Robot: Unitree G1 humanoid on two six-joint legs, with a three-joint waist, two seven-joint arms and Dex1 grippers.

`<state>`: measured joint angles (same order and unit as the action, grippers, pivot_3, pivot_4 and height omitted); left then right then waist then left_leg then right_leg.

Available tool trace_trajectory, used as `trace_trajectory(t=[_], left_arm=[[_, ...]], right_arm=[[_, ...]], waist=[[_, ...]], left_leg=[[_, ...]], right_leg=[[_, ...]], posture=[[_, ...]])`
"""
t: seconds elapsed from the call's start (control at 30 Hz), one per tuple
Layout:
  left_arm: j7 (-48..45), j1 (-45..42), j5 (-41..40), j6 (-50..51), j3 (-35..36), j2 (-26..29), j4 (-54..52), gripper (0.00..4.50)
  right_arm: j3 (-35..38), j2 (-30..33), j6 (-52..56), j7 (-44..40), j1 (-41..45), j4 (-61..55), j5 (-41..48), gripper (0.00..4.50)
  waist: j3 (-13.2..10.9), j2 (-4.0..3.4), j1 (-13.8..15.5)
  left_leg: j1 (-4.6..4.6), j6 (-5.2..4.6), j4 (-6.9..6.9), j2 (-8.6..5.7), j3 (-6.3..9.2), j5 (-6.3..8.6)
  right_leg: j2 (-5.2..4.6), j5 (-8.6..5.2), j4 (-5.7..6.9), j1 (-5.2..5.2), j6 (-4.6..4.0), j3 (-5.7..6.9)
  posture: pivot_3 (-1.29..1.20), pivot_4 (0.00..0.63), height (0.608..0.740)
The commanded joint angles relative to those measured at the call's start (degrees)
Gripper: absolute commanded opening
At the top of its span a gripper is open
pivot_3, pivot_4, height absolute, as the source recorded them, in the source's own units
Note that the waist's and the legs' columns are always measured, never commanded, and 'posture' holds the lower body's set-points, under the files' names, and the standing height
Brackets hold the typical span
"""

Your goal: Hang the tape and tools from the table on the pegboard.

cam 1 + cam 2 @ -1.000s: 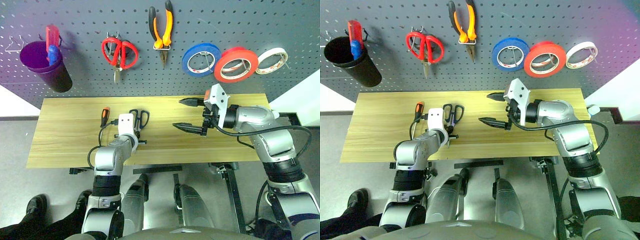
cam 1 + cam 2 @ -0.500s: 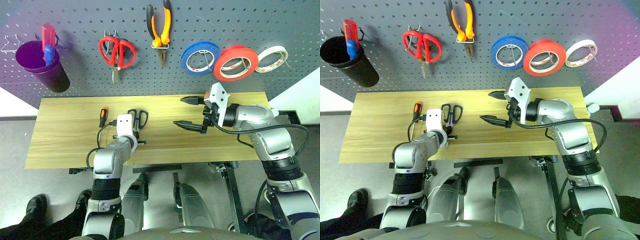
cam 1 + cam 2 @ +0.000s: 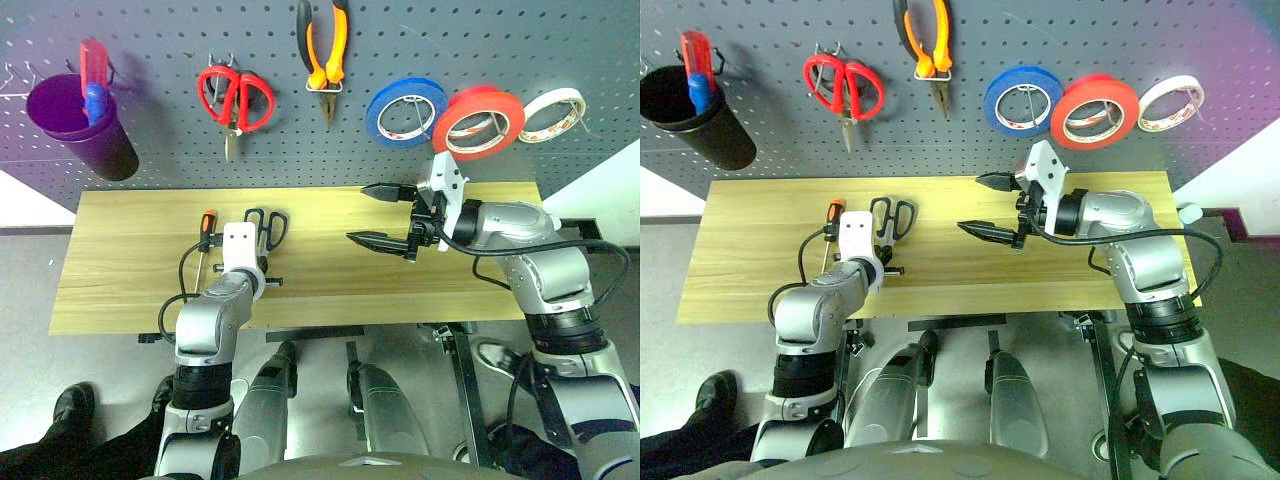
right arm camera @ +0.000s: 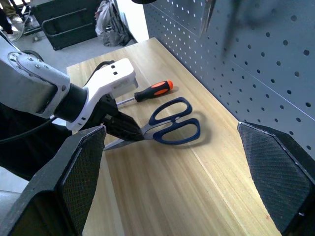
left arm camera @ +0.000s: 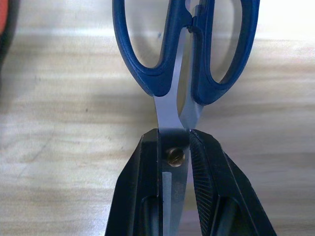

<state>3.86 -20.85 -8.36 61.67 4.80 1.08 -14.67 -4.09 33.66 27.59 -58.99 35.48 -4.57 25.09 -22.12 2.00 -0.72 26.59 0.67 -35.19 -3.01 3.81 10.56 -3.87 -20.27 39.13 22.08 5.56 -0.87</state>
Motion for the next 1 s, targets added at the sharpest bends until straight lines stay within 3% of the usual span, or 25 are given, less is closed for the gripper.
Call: trace_trajectory(t=[0.03,0.6,0.77,1.0], left_arm=[[-2.2,1.3,-1.8,-0.6,-0.4,-0.1,-4.5,0.48],[-11.6,5.2,-3.1,-6.5,-4.2,7.1,-9.8,0.48],[-15.8,2.2,-3.3,-17.2,-3.0,9.3,-4.4,0.48],[-24.2,7.9,-4.1,-27.6,-6.6,14.0,-6.1,0.48]], right_arm=[[1.0,-0.1,-0.2,-0.8,0.7,-0.3,1.0,4.5],[4.1,1.0,2.9,-2.2,1.2,0.4,5.1,4.5],[3.9,1.0,2.9,-2.1,1.2,0.1,5.1,4.5],[4.0,1.8,3.2,-2.6,1.5,0.1,5.2,4.5]], waist=[[0.0,0.0,0.0],[0.0,-0.01,0.0],[0.0,-0.02,0.0],[0.0,-0.02,-0.2]], left_leg=[[0.0,0.0,0.0,0.0,0.0,0.0],[0.06,0.07,0.0,0.0,-0.01,-0.04],[0.09,0.25,-0.01,0.0,-0.01,-0.15],[0.13,0.3,-0.01,0.0,-0.09,-0.19]], right_leg=[[0.0,0.0,0.0,0.01,0.0,0.0],[0.0,0.0,0.03,0.11,0.0,0.0],[0.0,0.0,0.04,0.15,0.0,0.05],[-0.04,0.0,0.01,0.2,0.0,0.06]], posture=[[-0.01,0.41,0.74],[-0.02,0.37,0.74],[-0.02,0.366,0.74],[-0.02,0.371,0.74]])
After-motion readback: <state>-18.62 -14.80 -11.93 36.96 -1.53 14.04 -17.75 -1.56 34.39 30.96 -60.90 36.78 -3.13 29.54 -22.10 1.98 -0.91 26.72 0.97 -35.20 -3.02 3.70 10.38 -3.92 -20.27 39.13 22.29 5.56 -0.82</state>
